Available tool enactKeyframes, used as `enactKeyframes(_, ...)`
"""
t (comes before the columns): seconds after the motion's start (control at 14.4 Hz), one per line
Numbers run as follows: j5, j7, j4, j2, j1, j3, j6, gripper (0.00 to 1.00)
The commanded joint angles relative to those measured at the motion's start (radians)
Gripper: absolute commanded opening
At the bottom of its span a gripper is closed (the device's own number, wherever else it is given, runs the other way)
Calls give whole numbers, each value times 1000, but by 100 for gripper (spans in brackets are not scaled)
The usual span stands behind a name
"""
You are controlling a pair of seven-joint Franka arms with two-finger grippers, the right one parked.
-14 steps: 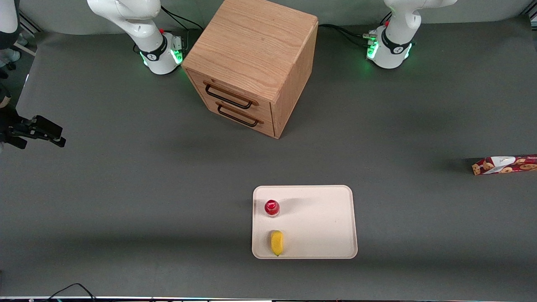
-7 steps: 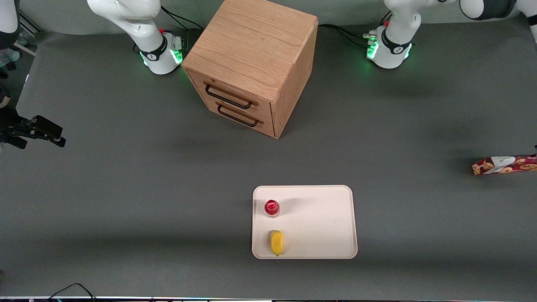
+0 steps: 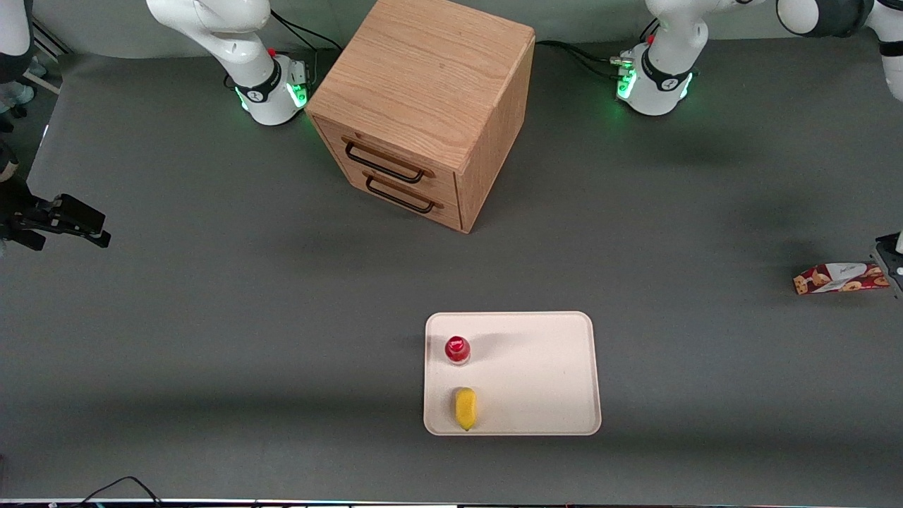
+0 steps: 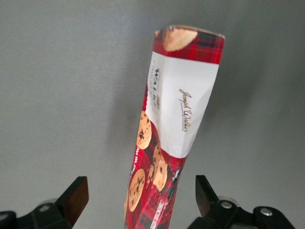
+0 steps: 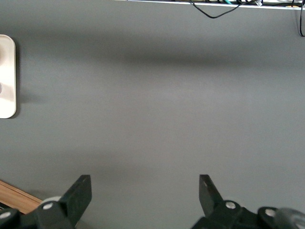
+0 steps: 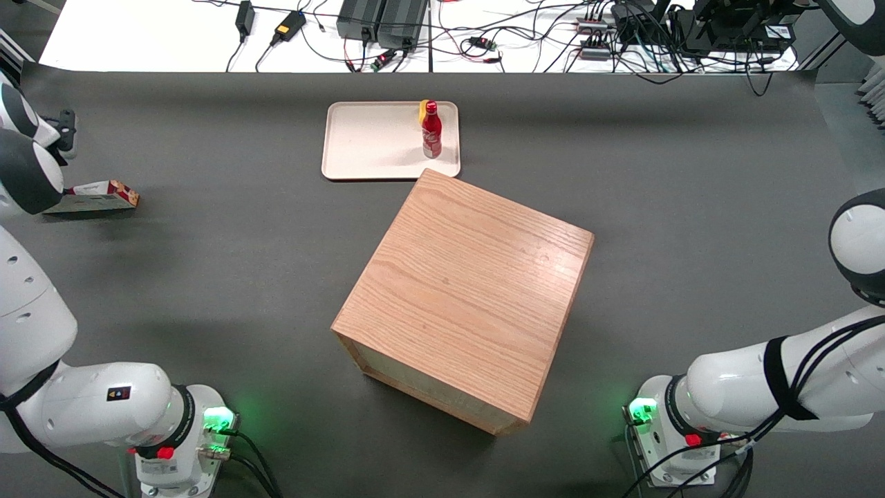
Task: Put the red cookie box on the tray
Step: 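Close the left gripper on the end of the red cookie box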
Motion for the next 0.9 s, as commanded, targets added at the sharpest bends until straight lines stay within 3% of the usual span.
enactKeyframes(0.0, -22, 44, -68, -21, -6, 6, 55, 100)
enactKeyframes(0.21, -25, 43, -105, -20, -7, 6, 119, 100)
enactKeyframes(0.28, -31, 43, -105, -17, -7, 6, 121, 88)
enactKeyframes(0.49, -60, 43, -106, -9, -7, 6, 130, 27)
enactKeyframes(0.63, -66, 43, -105, -9, -9, 6, 130, 0)
enactKeyframes(0.83, -66, 40, -100, -12, -15, 4, 115, 0)
